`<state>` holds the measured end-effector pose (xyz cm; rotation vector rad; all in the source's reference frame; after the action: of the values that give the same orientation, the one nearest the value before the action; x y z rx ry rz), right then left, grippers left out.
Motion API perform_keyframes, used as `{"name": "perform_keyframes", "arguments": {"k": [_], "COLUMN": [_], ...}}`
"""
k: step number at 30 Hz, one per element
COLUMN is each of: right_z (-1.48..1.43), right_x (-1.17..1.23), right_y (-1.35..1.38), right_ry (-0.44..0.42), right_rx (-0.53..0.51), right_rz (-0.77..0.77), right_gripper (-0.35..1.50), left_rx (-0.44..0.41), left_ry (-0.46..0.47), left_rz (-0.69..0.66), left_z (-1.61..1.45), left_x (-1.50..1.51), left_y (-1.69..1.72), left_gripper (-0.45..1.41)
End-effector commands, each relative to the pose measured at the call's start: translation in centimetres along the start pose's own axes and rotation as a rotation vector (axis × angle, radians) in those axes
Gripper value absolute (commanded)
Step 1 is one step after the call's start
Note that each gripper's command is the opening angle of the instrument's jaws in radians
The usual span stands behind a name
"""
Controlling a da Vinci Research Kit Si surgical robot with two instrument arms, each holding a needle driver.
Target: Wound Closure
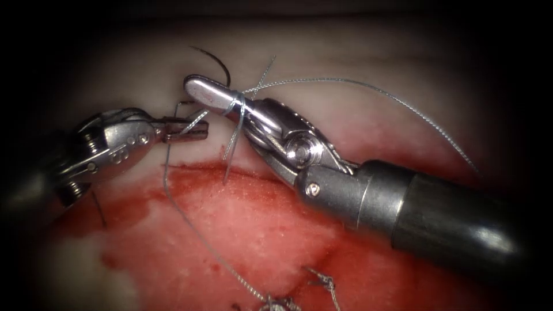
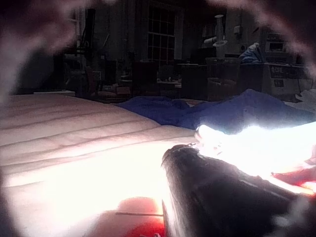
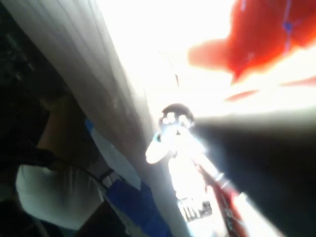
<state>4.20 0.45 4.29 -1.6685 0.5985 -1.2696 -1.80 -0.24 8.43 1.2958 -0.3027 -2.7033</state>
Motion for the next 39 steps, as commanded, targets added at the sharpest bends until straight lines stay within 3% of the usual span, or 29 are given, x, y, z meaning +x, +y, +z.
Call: {"name": "perform_keyframes", "arguments": {"k": [1,5,12,15,31,39], "right_z": [0.08,0.05,0.02,0.00,-0.05,0.04], "right_x": [-0.19,-0.21,-0.15,-0.07,0.19,0.27], "right_y": [0.07,0.12,0.14,0.10,0.06,0.02], "right_ry": [0.049,0.195,0.328,0.468,0.586,0.544], "right_rx": [0.107,0.303,0.449,0.501,0.600,0.685], "right_rz": [-0.047,-0.152,-0.193,-0.185,-0.161,-0.182], "right_gripper": [-0.35,-0.35,-0.35,-0.35,-0.35,-0.35], "left_rx": [0.015,0.038,0.046,0.035,0.123,0.137], "left_ry": [-0.002,-0.007,-0.022,-0.037,-0.095,-0.083], "left_rz": [0.018,0.082,0.242,0.375,0.432,0.415], "left_z": [-0.03,-0.04,-0.01,-0.01,-0.22,-0.26], "left_x": [0.07,0.13,0.15,0.22,0.32,0.40], "left_y": [-0.16,-0.20,-0.17,-0.19,-0.42,-0.44], "left_gripper": [-0.45,-0.45,-0.45,-0.45,-0.45,-0.45]}}
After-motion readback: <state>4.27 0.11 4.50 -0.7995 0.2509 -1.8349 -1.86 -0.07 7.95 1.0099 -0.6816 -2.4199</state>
